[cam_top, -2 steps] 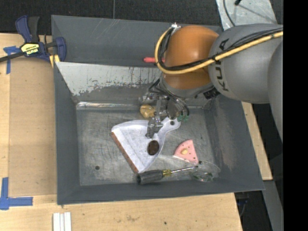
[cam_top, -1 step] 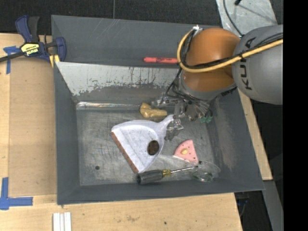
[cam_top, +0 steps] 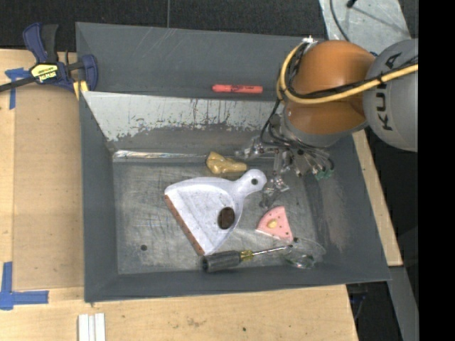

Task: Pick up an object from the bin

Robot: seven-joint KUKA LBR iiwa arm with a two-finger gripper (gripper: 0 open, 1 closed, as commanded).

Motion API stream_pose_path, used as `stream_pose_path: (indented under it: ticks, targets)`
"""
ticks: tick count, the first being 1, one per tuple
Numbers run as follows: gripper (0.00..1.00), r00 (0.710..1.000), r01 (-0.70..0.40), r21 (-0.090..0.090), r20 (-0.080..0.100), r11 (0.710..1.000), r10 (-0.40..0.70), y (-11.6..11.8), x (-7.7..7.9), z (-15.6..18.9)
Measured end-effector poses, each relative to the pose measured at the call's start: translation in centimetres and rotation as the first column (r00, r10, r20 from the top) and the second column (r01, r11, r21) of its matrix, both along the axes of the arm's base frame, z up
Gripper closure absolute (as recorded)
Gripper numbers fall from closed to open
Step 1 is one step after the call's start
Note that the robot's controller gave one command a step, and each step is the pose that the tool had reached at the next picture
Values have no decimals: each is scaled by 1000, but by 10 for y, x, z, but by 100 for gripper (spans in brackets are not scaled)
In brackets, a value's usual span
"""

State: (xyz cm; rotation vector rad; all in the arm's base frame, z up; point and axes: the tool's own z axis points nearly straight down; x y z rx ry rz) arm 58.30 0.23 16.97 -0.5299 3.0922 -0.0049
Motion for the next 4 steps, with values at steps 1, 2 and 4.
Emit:
stream_pose_path:
  ticks: [1,2,4]
  targets:
    - [0,999,-44,3,7,999,44,7,-4,-43]
    - [100,958,-283,-10,39,959,283,-2,15,-87]
    - [100,847,-532,3,-4,847,532,26,-17,77]
